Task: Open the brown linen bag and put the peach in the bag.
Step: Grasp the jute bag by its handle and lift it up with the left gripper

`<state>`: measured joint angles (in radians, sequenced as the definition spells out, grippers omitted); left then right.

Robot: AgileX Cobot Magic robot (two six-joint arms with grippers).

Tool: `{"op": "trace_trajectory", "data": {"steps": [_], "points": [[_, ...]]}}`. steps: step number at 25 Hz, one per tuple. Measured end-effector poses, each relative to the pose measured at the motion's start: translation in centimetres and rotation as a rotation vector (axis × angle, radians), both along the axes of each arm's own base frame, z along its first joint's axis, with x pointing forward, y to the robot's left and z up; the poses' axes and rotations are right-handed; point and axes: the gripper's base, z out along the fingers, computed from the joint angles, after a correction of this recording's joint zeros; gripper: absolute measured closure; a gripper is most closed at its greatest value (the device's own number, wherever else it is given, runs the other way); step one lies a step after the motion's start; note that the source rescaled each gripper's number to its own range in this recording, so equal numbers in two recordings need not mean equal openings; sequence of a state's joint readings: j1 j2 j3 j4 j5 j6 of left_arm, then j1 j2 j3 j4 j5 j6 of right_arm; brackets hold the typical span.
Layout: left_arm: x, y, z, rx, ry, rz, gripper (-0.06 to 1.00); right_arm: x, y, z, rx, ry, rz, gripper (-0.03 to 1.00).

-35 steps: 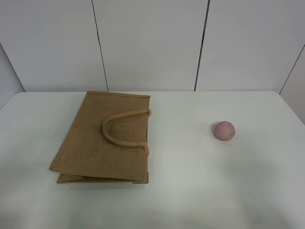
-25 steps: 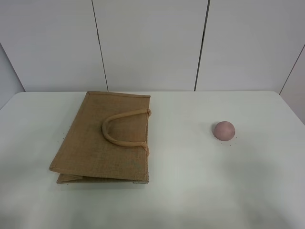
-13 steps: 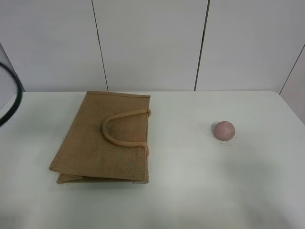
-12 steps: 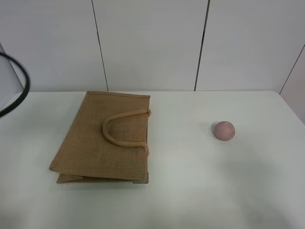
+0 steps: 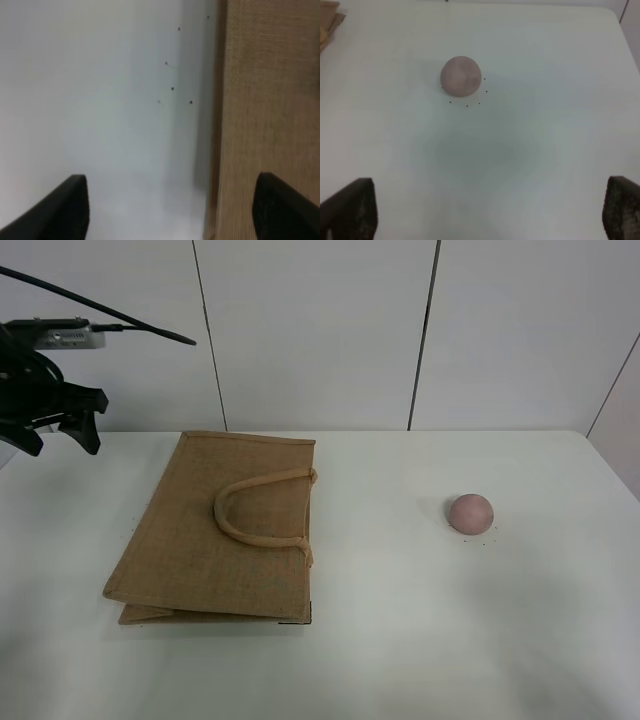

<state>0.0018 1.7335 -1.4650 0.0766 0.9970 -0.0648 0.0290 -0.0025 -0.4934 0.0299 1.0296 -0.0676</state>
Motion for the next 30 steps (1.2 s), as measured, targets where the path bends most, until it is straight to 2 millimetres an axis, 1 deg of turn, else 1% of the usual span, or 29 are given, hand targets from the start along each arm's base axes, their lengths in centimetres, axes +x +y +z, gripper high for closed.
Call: {"op": "trace_trajectory", "data": {"steps": [1,3,6,11,13,15,20,30], "points": [[0.8,-0.3,-0.6,-0.003,0.024,0.006,0.04,0.0,0.0,0.0,0.000,0.000,0.000,-0.03],[2.4,-1.5,-1.9,-0.006,0.053,-0.006,0.04,0.0,0.0,0.0,0.000,0.000,0.000,-0.03],[3.8,-4.3,-3.2,-0.010,0.074,-0.043,0.04,0.0,0.0,0.0,0.000,0.000,0.000,-0.03],[4.6,-10.0,-5.1,-0.066,0.106,-0.098,0.04,0.0,0.0,0.0,0.000,0.000,0.000,-0.03],[4.7,-11.8,-6.1,-0.087,0.118,-0.117,0.04,0.0,0.0,0.0,0.000,0.000,0.000,-0.03],[4.9,-13.0,-7.3,-0.092,0.127,-0.128,0.04,0.0,0.0,0.0,0.000,0.000,0.000,-0.03],[5.7,-13.5,-10.0,-0.089,0.145,-0.114,0.04,0.0,0.0,0.0,0.000,0.000,0.000,-0.03],[7.0,-13.9,-14.2,-0.093,0.139,-0.105,0.04,0.0,0.0,0.0,0.000,0.000,0.000,-0.03]]}}
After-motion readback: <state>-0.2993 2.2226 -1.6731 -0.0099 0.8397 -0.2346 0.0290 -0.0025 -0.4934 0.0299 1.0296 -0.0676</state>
